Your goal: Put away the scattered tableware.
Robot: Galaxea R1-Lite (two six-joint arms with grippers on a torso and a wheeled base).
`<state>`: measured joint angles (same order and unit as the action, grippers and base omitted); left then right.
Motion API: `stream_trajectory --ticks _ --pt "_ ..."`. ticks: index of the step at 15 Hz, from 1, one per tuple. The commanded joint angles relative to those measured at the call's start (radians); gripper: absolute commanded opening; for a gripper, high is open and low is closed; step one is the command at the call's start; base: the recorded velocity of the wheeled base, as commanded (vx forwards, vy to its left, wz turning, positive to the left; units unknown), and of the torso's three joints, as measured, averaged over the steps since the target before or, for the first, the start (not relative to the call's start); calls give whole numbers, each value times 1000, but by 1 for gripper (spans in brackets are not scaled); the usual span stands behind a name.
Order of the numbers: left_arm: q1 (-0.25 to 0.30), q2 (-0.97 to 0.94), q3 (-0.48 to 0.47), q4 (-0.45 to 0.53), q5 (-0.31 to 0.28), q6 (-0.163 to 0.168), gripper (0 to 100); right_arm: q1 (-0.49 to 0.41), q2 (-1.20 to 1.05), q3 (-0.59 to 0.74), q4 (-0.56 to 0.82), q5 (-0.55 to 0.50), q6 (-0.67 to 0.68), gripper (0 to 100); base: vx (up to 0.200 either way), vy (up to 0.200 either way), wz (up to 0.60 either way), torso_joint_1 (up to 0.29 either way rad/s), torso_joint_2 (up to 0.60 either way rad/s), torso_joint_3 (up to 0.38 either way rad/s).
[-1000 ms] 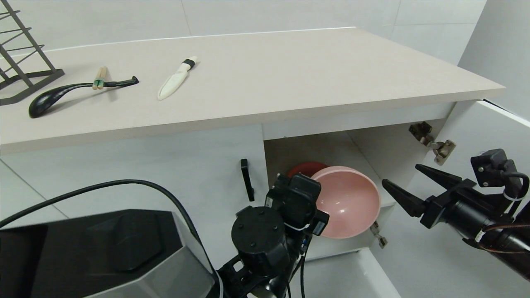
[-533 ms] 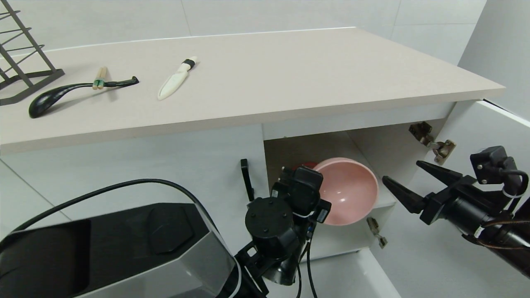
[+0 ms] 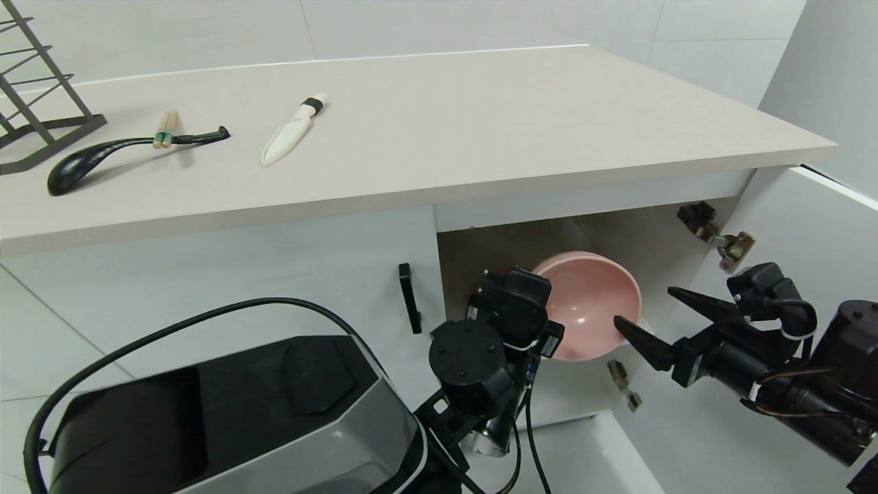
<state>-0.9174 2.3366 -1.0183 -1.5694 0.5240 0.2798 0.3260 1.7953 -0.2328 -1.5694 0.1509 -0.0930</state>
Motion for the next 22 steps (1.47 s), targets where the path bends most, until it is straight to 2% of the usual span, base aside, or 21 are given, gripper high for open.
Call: stream_trajectory --ticks 1,11,12,17,18,22 --pt "-6 21 -49 -1 -1 2 0 -1 32 -34 -1 -1 1 100 0 0 0 0 0 0" --pt "-58 27 -80 -1 -1 2 0 -64 41 -56 -1 -1 7 100 0 0 0 0 0 0" --pt "-58 29 -88 -1 -1 2 0 -62 38 -54 -1 -1 7 0 0 0 0 0 0 0" --pt "-57 35 -88 -1 -1 2 0 35 -10 -43 -1 -2 7 0 0 0 0 0 0 0" --pt "-57 36 -88 -1 -1 4 100 39 -11 -45 -1 -1 7 0 0 0 0 0 0 0" --pt "-63 4 -63 -1 -1 -5 100 -8 15 -45 -1 -1 7 0 0 0 0 0 0 0"
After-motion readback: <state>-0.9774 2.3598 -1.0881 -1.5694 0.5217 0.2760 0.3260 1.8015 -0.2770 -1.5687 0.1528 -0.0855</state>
